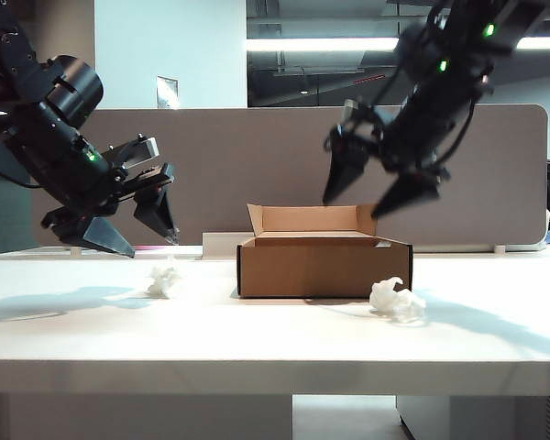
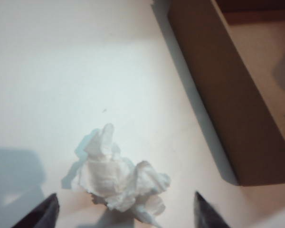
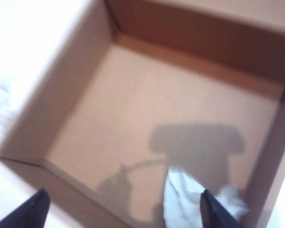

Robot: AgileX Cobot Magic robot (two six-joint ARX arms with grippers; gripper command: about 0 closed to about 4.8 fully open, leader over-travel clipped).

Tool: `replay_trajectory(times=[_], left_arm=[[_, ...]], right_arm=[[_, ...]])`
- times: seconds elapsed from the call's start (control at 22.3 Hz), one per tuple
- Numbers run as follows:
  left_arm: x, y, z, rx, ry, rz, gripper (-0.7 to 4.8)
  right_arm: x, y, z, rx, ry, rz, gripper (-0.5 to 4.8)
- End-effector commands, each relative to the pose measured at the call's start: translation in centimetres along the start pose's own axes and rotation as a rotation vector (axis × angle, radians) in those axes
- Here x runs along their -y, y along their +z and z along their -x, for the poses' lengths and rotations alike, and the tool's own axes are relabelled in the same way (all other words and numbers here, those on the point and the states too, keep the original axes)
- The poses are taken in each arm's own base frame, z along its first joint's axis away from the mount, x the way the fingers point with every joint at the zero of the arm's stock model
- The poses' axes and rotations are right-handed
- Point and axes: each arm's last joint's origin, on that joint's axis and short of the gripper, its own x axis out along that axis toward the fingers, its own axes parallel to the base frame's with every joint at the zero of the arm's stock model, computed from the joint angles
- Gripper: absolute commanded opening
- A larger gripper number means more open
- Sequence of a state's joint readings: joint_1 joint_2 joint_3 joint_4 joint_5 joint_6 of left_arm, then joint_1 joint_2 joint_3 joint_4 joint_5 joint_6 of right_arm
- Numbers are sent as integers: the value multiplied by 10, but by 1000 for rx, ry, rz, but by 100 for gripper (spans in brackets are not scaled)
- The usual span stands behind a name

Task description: Pick up all the paper balls on the table and put them in the paper box.

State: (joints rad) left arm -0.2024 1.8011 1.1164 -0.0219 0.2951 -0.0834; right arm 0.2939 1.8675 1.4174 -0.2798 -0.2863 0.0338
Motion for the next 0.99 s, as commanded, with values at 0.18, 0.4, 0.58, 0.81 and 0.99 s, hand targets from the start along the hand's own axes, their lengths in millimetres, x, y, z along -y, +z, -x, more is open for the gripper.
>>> replay_trajectory(times=[0.18,0.4,0.58,0.81,0.99], left_arm=[[0,2,-3,23,3,-13,355],[4,5,-24,4,27,-25,354],[3,4,-33,-31,69,-20,339],[1,-5,-37,-96,106,-9,316],[2,-5,-37,-104,105,-7,116]], right_arm=[[-12,23,35,139,21,44,432],[-27,40,85,256,5,77,432],[-29,40,96,251,2,76,431],[-29,35,96,201,-8,60,431],[-29,34,95,192,-23,57,431]])
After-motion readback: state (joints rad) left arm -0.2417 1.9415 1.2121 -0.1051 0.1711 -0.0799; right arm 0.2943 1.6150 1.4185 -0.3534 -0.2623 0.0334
